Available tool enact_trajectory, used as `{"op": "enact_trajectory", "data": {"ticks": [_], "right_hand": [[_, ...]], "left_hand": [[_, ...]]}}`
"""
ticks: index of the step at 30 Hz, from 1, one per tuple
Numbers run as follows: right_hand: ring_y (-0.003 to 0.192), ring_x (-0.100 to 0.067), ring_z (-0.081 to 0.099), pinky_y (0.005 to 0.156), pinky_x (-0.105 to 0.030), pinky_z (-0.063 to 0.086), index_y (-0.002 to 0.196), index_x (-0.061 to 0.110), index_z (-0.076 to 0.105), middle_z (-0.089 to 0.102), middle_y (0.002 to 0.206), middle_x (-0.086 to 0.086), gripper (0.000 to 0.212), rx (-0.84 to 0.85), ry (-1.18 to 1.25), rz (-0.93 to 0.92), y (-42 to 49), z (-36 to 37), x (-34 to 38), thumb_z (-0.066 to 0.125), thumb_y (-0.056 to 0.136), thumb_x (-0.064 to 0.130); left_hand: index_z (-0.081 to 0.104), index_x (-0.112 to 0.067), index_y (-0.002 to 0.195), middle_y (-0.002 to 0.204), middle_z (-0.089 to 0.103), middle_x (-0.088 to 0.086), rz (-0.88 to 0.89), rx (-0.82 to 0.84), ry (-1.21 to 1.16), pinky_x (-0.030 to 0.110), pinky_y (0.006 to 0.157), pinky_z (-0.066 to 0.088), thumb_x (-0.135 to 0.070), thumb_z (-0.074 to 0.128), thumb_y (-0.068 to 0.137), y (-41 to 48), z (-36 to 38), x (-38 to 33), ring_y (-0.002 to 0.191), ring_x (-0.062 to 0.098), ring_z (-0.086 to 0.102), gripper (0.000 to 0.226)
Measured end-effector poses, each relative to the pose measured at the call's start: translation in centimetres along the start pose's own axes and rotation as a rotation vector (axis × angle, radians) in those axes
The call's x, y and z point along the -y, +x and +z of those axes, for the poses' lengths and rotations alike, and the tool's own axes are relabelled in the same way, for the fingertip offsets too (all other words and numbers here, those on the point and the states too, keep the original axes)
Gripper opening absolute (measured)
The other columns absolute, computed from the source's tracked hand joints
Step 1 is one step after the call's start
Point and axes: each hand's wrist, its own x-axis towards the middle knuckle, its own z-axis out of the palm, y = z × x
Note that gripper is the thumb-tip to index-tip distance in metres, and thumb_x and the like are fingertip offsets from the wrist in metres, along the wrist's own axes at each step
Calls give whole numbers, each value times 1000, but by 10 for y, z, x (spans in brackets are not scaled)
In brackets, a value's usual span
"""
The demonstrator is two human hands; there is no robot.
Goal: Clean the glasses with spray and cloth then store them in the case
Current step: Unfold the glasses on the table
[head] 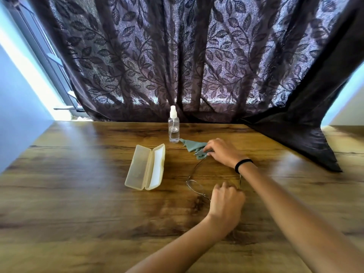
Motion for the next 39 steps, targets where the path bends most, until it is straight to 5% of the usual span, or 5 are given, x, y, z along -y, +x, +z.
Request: {"op": "enact_trajectory", "data": {"ticks": [8,15,21,31,39], "right_hand": [[81,-11,58,71,-21,38,90,15,72,70,98,-3,10,-46,178,47,-7,-7,-19,66,82,13],[71,-8,54,60,-10,39,78,12,70,63,73,4,5,-76,403,112,-12,-45,-42,73,75,9],[72,-15,58,63,-17,47,88,0,70,66,82,-11,15,-108,626,173,-21,-61,-61,72,76,9],[65,-5,61,58,-14,53,89,10,68,63,76,1,12,-139,1130,321,-27,-53,-54,70,78,14],[67,-9,60,58,-17,54,107,6,63,65,81,-3,27,-117,1406,404,-41,-43,-29,65,81,13]], "left_hand": [[64,-5,94,94,67,16,1,-7,-87,40,83,44,2,56,81,-13,-17,8,96,33,57,17],[65,-12,86,87,69,6,100,-294,-108,35,73,47,-17,59,82,-28,-27,37,88,24,60,9],[67,-14,93,95,69,2,85,-494,-171,34,66,56,-23,56,89,-28,-37,71,88,18,63,15],[70,-6,100,94,71,5,-187,-715,-433,24,66,54,-11,63,87,-17,-49,119,75,13,64,16],[73,-12,91,76,71,1,-546,-600,-700,27,69,51,-19,62,88,-10,-40,138,68,14,63,13]]}}
